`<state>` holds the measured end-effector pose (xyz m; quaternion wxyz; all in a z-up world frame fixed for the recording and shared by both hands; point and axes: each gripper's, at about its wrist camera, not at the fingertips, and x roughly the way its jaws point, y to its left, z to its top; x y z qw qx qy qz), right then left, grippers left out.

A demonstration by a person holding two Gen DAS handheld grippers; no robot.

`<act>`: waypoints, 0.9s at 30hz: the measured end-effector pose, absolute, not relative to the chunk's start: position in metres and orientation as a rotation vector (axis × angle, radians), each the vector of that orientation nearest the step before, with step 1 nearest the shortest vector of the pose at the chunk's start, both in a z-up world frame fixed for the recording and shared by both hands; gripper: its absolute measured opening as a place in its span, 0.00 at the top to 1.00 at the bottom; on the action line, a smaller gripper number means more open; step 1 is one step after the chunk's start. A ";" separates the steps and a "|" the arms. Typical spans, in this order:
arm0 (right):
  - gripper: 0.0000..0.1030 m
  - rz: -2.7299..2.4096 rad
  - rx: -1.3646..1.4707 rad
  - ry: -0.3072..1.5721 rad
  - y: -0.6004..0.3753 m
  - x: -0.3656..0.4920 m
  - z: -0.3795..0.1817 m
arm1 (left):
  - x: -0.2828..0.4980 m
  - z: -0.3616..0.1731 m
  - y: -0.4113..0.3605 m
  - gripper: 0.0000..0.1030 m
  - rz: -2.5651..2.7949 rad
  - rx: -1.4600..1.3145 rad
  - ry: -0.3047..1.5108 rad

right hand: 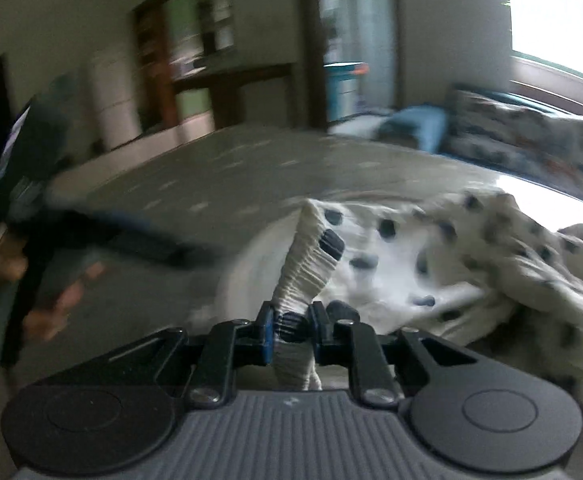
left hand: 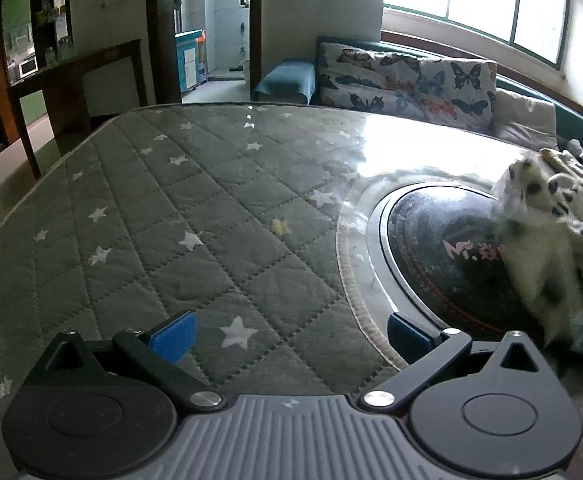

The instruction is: Fold clothes

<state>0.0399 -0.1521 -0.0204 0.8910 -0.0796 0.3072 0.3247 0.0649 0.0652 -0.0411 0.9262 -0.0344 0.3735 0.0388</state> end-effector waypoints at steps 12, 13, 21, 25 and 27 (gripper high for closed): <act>0.75 0.732 -0.218 0.697 -0.138 0.017 -0.023 | 0.057 -0.034 0.058 0.00 -0.003 -0.099 0.765; 0.73 0.720 -0.213 0.692 -0.144 0.016 -0.021 | 0.057 -0.033 0.057 0.00 -0.010 -0.103 0.763; 0.54 0.522 -0.189 0.658 -0.208 0.026 -0.003 | 0.063 -0.036 0.034 0.00 -0.083 -0.083 0.787; 0.53 0.366 -0.193 0.640 -0.252 0.040 0.002 | 0.067 -0.042 0.021 0.00 -0.108 -0.069 0.813; 0.52 0.282 -0.206 0.637 -0.274 0.047 0.002 | 0.069 -0.046 0.014 0.00 -0.128 -0.057 0.828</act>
